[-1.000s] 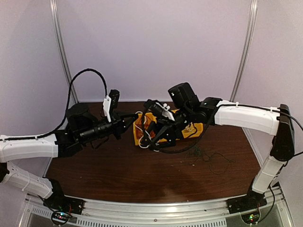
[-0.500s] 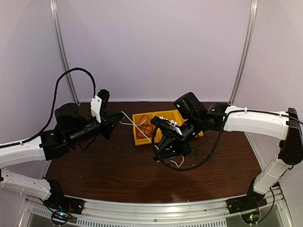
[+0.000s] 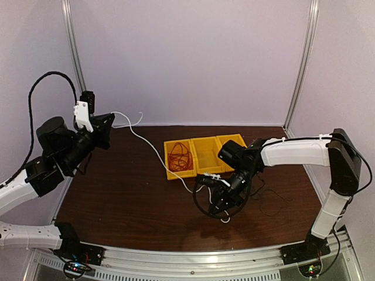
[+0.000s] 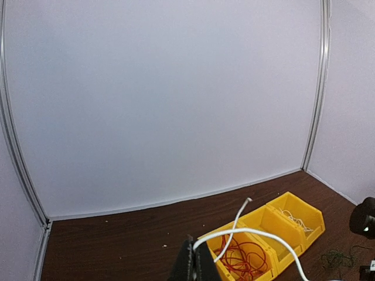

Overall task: Untangle the cables
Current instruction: Pull the untangled cable.

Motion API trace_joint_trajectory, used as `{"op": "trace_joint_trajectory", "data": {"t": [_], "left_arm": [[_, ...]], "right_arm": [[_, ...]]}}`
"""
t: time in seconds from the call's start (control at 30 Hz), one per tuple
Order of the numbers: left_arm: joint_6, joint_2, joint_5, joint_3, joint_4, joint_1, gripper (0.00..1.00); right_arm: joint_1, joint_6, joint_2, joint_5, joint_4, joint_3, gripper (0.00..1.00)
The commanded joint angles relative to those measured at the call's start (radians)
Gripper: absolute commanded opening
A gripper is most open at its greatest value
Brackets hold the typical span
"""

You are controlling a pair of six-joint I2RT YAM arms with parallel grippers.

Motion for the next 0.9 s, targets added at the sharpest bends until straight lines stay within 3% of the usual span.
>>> {"op": "trace_joint_trajectory", "data": {"t": [0.0,0.17,0.5,0.83,0.87], "left_arm": [[-0.036,-0.020,-0.042,-0.059,-0.032,0.003,0.00],[-0.044,-0.030,-0.096,-0.090,-0.062,0.005,0.00],[-0.050,-0.051,-0.118,-0.068,-0.129,0.099,0.00],[-0.083,-0.011,-0.120,-0.070,-0.110,0.111,0.00],[-0.080,-0.009,-0.104,-0.073,-0.109,0.111,0.00]], "right_arm": [[-0.028,0.117,-0.084,0.099,0.148,-0.048,0.00],[-0.064,0.128,-0.150,0.219,0.164,-0.108,0.00],[-0.214,-0.077,-0.254,0.510,0.059,-0.238,0.00],[-0.269,-0.086,-0.285,0.575,0.112,-0.311,0.00],[-0.273,-0.074,-0.283,0.585,0.128,-0.316,0.05]]}}
